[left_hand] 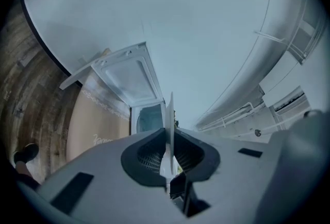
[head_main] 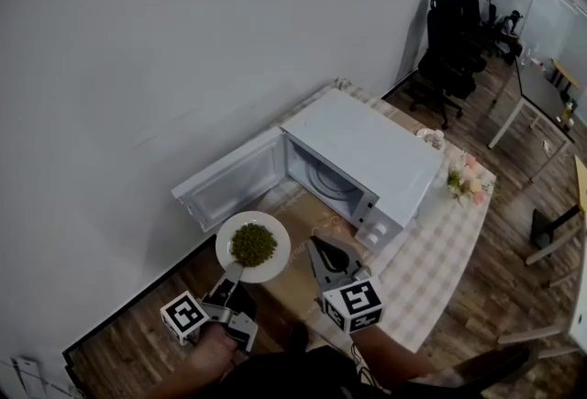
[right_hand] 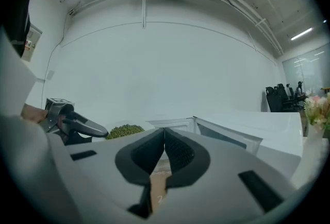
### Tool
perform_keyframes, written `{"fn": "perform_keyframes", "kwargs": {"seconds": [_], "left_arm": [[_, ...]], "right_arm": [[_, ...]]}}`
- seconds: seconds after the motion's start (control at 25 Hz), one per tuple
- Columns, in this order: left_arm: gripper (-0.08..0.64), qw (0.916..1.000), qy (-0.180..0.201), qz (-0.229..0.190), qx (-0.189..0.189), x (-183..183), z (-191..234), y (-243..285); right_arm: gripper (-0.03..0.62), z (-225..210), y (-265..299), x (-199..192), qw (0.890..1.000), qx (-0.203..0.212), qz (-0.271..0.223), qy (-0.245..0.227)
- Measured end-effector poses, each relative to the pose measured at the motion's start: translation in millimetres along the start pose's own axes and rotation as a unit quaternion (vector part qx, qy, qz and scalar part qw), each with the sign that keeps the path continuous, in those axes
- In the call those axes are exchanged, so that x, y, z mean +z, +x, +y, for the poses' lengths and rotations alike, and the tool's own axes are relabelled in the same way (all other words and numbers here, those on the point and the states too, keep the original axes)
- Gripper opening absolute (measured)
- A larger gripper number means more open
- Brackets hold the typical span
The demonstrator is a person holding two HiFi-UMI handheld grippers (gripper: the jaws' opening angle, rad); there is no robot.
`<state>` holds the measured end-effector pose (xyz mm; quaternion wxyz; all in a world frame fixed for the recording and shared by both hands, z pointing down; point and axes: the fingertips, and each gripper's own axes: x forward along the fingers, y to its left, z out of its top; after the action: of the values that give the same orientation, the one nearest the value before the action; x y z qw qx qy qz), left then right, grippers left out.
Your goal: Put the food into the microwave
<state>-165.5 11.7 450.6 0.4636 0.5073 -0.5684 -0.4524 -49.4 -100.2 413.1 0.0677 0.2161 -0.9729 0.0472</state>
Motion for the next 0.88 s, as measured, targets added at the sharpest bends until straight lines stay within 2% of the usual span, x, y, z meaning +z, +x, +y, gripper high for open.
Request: {"fn": "perform_keyframes", "kwargs": {"seconds": [0.28, 0.52, 0.88], "left_arm": [[0.037, 0.999, 0.001, 0.045, 0.005, -22.8, 6.7, 57.6], [0.037, 0.9978, -0.009, 0.065, 0.004, -29.7, 16.2, 96.3], [0.037, 0.9939, -0.032, 0.105, 0.01, -32.8, 52.0, 164.2]], "right_arm": [[0.009, -47.4, -13.9, -7.2, 0.999, -0.04, -0.003, 0.017], [0.009, -65.4, -19.0, -15.7, 0.998, -0.062, 0.007, 0.017], [0.009, -81.5, -5.9, -39.0, 0.995, -0.091, 0.041, 0.024]]}}
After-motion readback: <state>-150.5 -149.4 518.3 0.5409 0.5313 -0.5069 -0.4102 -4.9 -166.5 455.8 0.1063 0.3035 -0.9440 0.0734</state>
